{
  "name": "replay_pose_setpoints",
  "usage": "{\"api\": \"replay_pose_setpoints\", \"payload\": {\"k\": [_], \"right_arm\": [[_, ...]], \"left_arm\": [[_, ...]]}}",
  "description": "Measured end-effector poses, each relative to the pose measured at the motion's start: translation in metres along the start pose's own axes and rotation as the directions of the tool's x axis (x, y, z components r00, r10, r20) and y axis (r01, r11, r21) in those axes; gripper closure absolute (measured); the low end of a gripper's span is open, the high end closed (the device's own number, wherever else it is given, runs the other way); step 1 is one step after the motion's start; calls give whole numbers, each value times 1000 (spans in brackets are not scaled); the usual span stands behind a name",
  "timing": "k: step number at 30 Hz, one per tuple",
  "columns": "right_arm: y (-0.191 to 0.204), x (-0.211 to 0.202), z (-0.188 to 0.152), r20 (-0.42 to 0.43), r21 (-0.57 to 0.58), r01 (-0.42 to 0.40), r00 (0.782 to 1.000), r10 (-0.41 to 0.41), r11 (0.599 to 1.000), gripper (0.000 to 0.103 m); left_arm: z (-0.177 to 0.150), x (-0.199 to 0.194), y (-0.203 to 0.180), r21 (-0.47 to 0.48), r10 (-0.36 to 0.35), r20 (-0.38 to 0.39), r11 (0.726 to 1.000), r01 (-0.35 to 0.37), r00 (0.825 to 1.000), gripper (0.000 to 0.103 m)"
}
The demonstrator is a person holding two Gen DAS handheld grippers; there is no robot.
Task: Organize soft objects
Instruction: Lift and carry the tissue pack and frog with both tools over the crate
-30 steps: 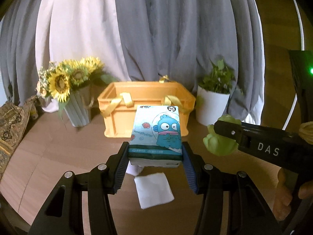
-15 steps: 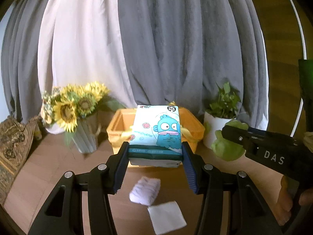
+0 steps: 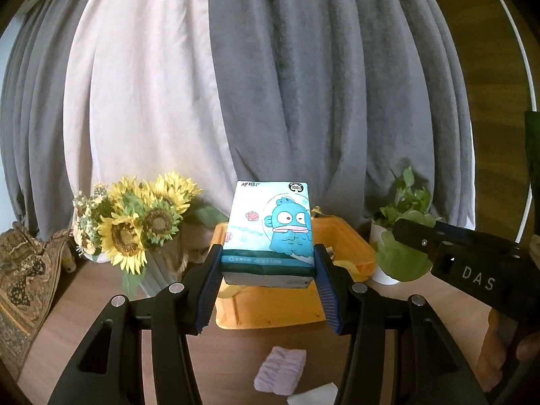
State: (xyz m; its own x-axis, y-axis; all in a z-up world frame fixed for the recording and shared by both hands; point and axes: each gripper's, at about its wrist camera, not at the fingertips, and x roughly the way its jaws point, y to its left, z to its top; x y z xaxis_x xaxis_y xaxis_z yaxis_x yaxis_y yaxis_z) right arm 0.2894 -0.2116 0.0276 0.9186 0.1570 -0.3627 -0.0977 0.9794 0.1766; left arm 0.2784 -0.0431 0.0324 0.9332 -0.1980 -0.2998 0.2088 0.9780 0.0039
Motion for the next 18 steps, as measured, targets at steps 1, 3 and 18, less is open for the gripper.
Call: {"api": "replay_pose_setpoints", "payload": {"k": [1, 3, 18], "right_arm": [[1, 3, 3, 3, -2, 0, 1000, 0, 1000, 64], [4, 8, 7, 14, -8, 4, 1000, -4, 1000, 64], [-5, 63, 37, 41, -17, 21, 999, -20, 1000, 65]], "left_arm": [[2, 4, 2, 1, -4, 0, 1000, 4, 1000, 52], [6, 11, 6, 5, -4, 2, 1000, 4, 1000, 52], [28, 81, 18, 15, -30, 1, 999, 30, 1000, 52]]}}
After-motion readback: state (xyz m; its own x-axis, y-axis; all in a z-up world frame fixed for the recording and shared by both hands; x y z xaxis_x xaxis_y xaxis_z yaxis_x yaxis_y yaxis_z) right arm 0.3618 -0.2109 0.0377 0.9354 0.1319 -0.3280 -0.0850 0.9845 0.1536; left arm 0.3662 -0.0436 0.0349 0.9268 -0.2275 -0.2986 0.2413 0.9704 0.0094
